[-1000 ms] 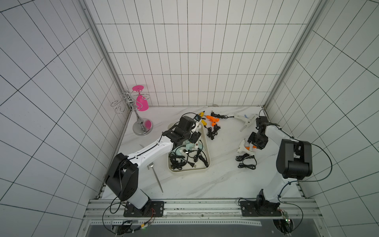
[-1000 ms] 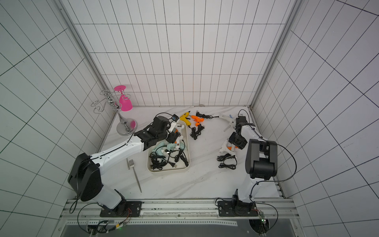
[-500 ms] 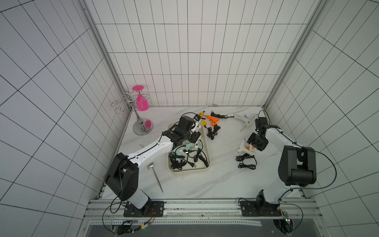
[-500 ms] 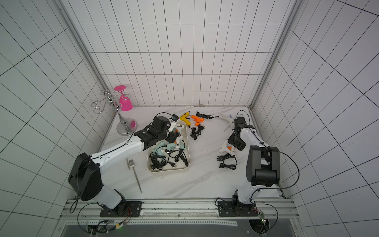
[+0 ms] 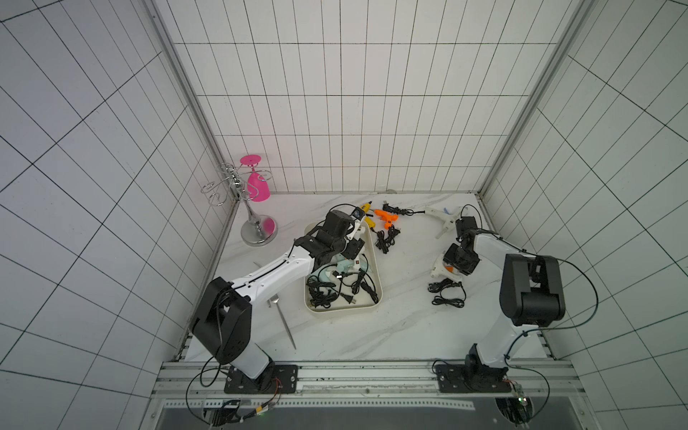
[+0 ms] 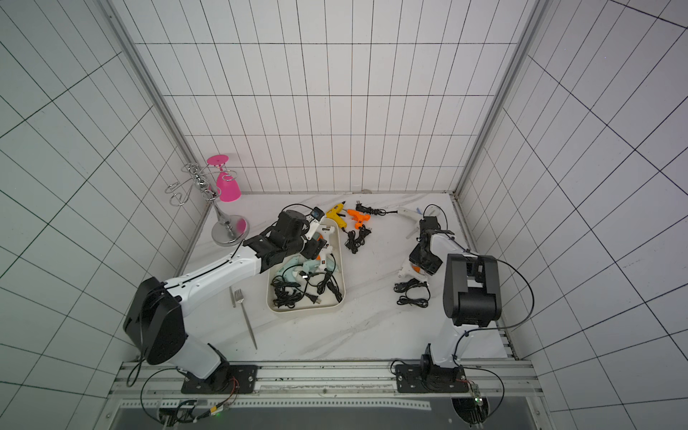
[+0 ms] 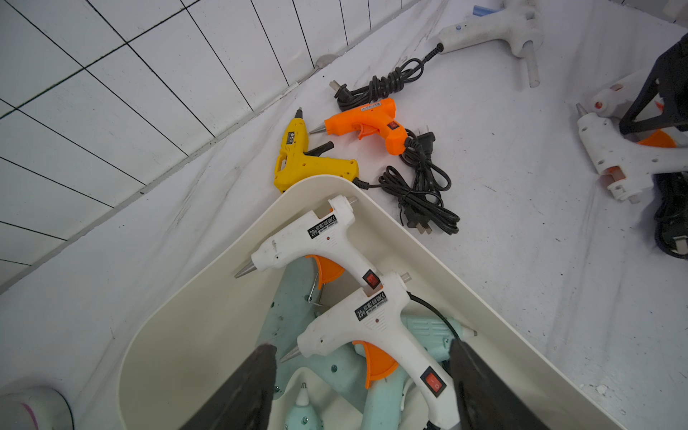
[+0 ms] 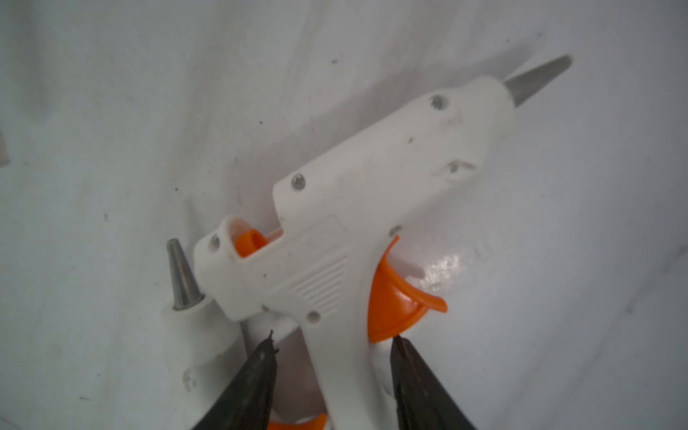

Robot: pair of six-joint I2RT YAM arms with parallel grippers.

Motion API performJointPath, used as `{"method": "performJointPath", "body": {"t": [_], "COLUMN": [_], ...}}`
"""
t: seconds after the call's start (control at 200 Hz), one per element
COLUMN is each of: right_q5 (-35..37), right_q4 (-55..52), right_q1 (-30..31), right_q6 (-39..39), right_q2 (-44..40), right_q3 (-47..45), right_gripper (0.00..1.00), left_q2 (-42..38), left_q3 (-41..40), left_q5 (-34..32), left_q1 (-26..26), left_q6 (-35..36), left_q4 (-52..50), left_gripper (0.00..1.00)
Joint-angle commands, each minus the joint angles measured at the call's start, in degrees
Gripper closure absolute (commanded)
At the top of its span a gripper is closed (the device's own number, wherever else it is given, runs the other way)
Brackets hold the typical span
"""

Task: Put the hot melt glue gun into the storage box
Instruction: Pick up the hot melt adhesive gun from the center of the board.

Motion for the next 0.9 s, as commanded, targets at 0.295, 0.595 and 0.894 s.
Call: {"method": "performJointPath", "body": {"t": [0.295,0.595,0.894], "right_q5": [-1.18,-0.36,-6.09], "right_q4": [0.49,-1.07,-8.8], "right_q1": [0.54,-0.99,-3.76], "right_q6": [0.89,-5.9,-13.2], "right_q2": [2.52,0.49,-9.1], "right_q3": [-1.68,1.69,8.62], "right_gripper": [0.63,0.87,0.95], "left_q2": [0.91,-0.25,-4.97], "left_q3": [0.37,1.75,1.91], "left_q5": [-0.36,0.94,8.88], "left_q1": [0.27,0.89,1.91], "left_q6": [0.34,0.63,0.11], "left_q4": [-0.8,-1.19,1.64], "left_gripper": [0.25,0.25,0.23]}}
